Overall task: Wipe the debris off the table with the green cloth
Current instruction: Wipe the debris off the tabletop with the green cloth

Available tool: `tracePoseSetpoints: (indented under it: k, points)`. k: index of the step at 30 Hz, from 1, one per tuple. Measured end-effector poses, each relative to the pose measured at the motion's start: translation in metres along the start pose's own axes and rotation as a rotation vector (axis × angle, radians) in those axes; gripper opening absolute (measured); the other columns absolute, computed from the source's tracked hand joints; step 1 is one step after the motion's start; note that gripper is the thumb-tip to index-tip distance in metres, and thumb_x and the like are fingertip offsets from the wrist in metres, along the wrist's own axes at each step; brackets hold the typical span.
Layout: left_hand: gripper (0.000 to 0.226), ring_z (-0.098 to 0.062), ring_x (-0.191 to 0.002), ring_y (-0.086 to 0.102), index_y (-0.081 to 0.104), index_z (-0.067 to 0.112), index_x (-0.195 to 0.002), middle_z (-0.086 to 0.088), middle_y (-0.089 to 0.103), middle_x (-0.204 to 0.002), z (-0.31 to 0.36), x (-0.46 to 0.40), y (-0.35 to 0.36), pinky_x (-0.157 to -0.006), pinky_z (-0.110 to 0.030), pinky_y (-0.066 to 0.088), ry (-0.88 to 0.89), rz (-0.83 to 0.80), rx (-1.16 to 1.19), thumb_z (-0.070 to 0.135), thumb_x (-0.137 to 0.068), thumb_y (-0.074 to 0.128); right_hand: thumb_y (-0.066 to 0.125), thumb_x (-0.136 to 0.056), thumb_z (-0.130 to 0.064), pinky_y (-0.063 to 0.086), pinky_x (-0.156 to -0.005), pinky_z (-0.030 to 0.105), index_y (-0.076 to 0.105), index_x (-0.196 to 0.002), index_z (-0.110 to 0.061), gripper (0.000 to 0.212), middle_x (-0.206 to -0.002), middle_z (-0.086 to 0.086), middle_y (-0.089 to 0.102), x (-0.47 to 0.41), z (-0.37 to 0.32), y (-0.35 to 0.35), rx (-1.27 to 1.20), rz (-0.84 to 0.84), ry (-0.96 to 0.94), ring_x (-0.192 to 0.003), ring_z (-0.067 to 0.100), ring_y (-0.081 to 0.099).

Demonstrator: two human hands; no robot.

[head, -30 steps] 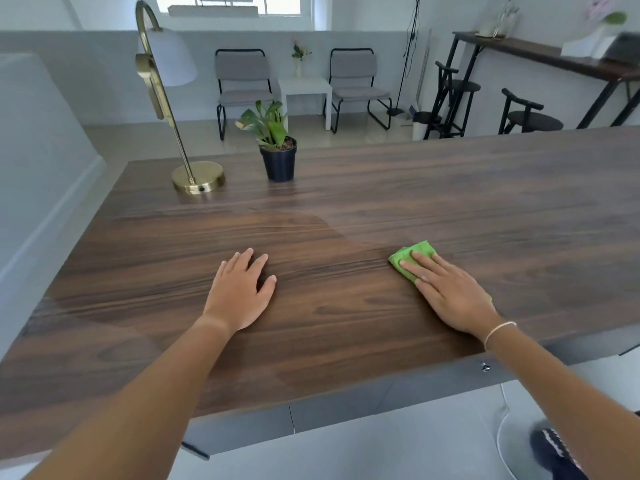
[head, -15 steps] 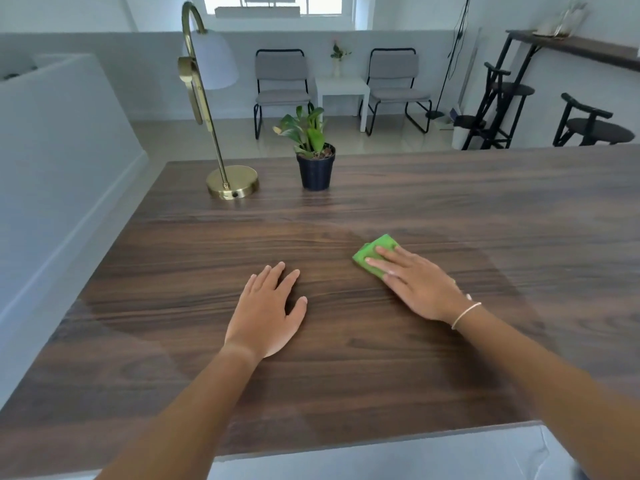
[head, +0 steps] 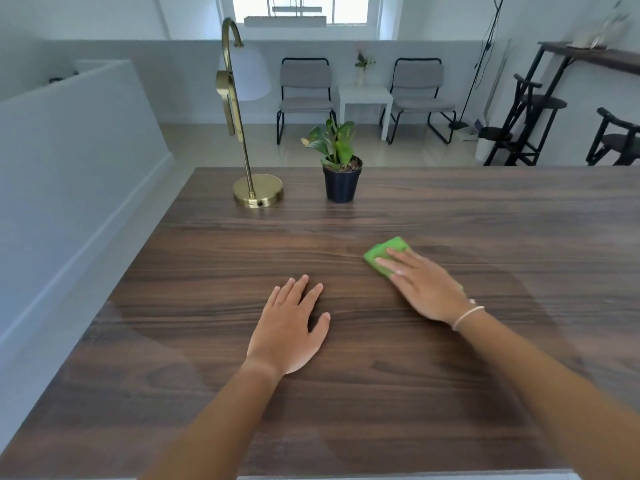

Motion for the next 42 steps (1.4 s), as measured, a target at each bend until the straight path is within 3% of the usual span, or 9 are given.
tracePoseSetpoints:
  k: [5, 10, 13, 18, 22, 29, 31, 36, 42]
  points:
    - [0.057, -0.014, -0.146, 0.000, 0.018, 0.028, -0.146, 0.003, 0.009, -0.159, 0.000, -0.001, 0.000, -0.119, -0.031, -0.005, 0.006, 0.005, 0.010, 0.046, -0.093, 0.029, 0.026, -0.098, -0.028, 0.019, -0.117, 0.041, 0.027, -0.145, -0.031, 0.047, -0.158, 0.001, 0.021, -0.048, 0.034, -0.006, 0.045, -0.001, 0.392, -0.144, 0.029, 0.018]
    - [0.058, -0.014, -0.146, 0.000, 0.017, 0.028, -0.146, 0.003, 0.008, -0.159, -0.002, -0.001, 0.000, -0.119, -0.031, -0.005, 0.005, -0.006, -0.005, 0.046, -0.093, 0.029, 0.021, -0.099, -0.031, 0.018, -0.118, 0.043, 0.022, -0.145, -0.036, 0.047, -0.158, -0.003, 0.017, -0.084, -0.070, 0.020, 0.034, -0.073, 0.056, -0.146, 0.026, 0.013]
    - [0.058, -0.014, -0.146, -0.001, 0.019, 0.026, -0.146, 0.003, 0.008, -0.159, -0.001, -0.002, -0.002, -0.118, -0.029, -0.007, 0.014, -0.024, 0.025, 0.046, -0.093, 0.030, 0.023, -0.100, -0.033, 0.014, -0.119, 0.038, 0.024, -0.145, -0.036, 0.045, -0.158, -0.007, 0.017, -0.052, -0.075, 0.013, -0.015, -0.089, -0.051, -0.147, 0.019, 0.012]
    - [0.054, -0.014, -0.146, 0.002, 0.028, 0.022, -0.144, 0.003, 0.013, -0.158, -0.014, 0.000, -0.015, -0.115, -0.024, -0.005, 0.020, -0.018, 0.184, 0.041, -0.094, 0.037, 0.018, -0.095, -0.038, 0.017, -0.118, 0.038, 0.030, -0.143, -0.033, 0.049, -0.156, 0.001, 0.024, -0.042, -0.009, 0.002, -0.001, -0.019, 0.195, -0.145, 0.023, 0.019]
    - [0.054, -0.014, -0.145, 0.006, 0.029, 0.023, -0.144, 0.003, 0.017, -0.157, -0.061, 0.003, -0.044, -0.115, -0.026, -0.001, 0.010, 0.020, 0.146, 0.042, -0.094, 0.037, 0.021, -0.098, -0.027, 0.015, -0.118, 0.042, 0.022, -0.146, -0.034, 0.048, -0.159, -0.002, 0.014, -0.089, -0.039, 0.005, 0.024, -0.057, 0.369, -0.146, 0.027, 0.011]
    - [0.054, -0.023, -0.144, 0.016, 0.033, 0.019, -0.142, -0.005, 0.025, -0.155, -0.185, 0.009, -0.096, -0.117, -0.033, 0.010, -0.167, 0.074, -0.022, 0.039, -0.093, 0.041, 0.023, -0.101, -0.029, 0.014, -0.119, 0.039, 0.025, -0.145, -0.033, 0.045, -0.158, -0.005, 0.016, -0.100, -0.164, 0.029, -0.004, -0.114, -0.068, -0.147, 0.021, 0.010]
    - [0.053, -0.024, -0.144, 0.018, 0.035, 0.018, -0.142, -0.006, 0.026, -0.155, -0.208, 0.009, -0.104, -0.117, -0.034, 0.012, -0.188, 0.073, -0.034, 0.038, -0.093, 0.043, 0.027, -0.100, -0.029, 0.012, -0.119, 0.035, 0.027, -0.144, -0.034, 0.044, -0.157, -0.006, 0.018, -0.085, -0.145, 0.024, -0.056, -0.088, -0.048, -0.147, 0.017, 0.011]
    - [0.055, -0.022, -0.145, 0.015, 0.031, 0.019, -0.143, -0.004, 0.022, -0.156, -0.230, 0.010, -0.101, -0.117, -0.032, 0.009, -0.148, 0.035, -0.008, 0.041, -0.093, 0.037, 0.025, -0.097, -0.027, 0.015, -0.119, 0.041, 0.027, -0.144, -0.035, 0.047, -0.158, -0.002, 0.019, -0.129, -0.106, 0.021, -0.011, -0.013, 0.389, -0.146, 0.023, 0.015]
    - [0.059, -0.021, -0.145, 0.012, 0.028, 0.022, -0.144, -0.002, 0.021, -0.156, -0.236, 0.011, -0.096, -0.117, -0.031, 0.007, -0.138, 0.058, 0.004, 0.047, -0.090, 0.028, 0.023, -0.099, -0.030, 0.015, -0.117, 0.040, 0.026, -0.144, -0.036, 0.046, -0.158, -0.006, 0.017, -0.183, -0.242, 0.055, 0.000, -0.072, 0.058, -0.146, 0.022, 0.012]
Point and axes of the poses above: each hand's wrist, its own x-axis away from the middle knuckle, its own y-axis out of the palm, z = x × y, the point moved 1 cm from there along -x, towards the middle knuckle
